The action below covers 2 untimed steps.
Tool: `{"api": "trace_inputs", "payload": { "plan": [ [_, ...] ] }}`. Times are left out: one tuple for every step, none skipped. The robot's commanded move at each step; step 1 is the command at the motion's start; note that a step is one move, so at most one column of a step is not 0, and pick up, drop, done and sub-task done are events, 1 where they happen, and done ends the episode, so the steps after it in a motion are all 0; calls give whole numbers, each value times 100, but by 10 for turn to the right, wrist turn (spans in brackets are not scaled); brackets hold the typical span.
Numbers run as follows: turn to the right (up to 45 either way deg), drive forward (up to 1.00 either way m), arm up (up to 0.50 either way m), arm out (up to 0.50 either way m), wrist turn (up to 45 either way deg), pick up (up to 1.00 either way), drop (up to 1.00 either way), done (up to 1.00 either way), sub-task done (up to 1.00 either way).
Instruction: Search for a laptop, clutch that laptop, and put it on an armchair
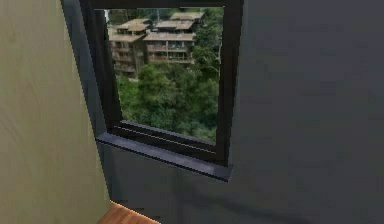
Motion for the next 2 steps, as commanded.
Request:
{"api": "trace_inputs", "payload": {
  "plan": [
    [0, 0, 10, 0, 0, 0, 0, 0, 0],
    [0, 0, 46, 0, 0, 0, 0, 0, 0]
  ]
}}
